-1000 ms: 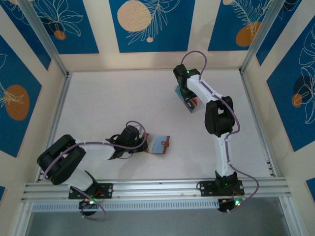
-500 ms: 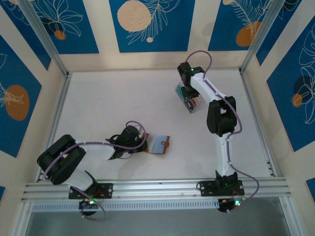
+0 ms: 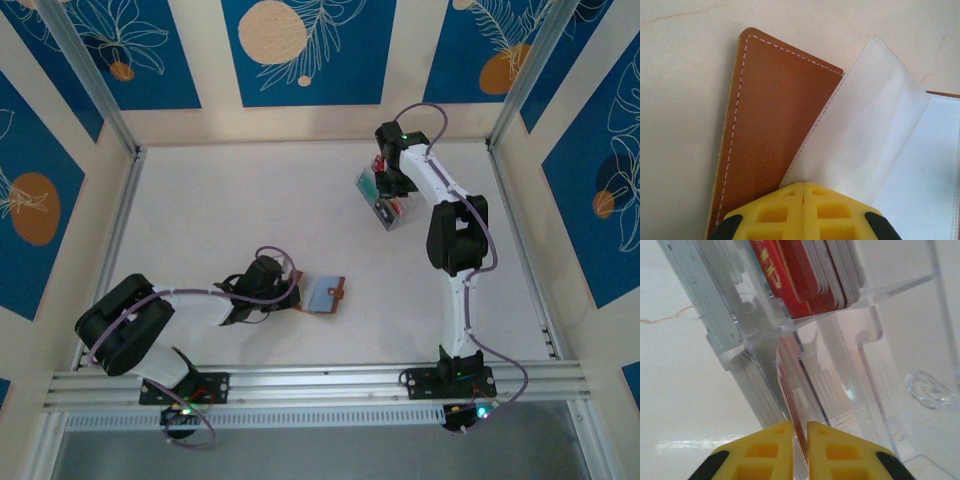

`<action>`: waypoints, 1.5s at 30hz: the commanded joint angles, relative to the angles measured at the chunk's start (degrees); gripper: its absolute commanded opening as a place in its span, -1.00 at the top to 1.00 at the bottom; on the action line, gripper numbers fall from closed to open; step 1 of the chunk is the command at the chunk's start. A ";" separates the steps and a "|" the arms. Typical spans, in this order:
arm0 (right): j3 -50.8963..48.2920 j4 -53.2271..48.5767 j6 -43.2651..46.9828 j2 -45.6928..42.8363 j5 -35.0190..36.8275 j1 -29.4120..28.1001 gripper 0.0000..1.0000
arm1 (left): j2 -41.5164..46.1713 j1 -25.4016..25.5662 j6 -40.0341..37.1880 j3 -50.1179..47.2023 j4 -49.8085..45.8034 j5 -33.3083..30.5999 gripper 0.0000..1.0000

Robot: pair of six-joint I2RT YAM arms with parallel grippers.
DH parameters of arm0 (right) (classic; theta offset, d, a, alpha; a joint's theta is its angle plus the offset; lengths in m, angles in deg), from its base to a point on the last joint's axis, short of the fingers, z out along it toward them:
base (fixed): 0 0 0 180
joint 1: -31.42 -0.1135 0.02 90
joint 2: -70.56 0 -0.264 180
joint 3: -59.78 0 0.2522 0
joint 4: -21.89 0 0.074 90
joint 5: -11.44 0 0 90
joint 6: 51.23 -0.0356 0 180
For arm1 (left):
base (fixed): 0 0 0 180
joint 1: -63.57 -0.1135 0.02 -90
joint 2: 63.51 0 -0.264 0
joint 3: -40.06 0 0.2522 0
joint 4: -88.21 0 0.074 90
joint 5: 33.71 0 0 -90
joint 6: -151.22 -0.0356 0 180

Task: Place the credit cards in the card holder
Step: Move the storage box to the center of the table, then move the card holder to the center of the table.

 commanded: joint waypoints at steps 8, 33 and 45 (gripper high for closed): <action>-3.15 -4.04 -2.58 0.37 -8.10 1.46 0.56 | -3.67 -0.50 0.41 -2.75 -8.89 -1.38 1.00; -4.49 -1.86 -3.53 -2.14 -21.57 4.11 0.40 | -3.63 -0.54 0.62 -2.92 -8.81 -1.55 1.00; -4.07 -2.19 -4.10 -2.52 -23.15 5.23 0.35 | -3.89 -0.54 0.54 -2.79 -8.82 -1.47 1.00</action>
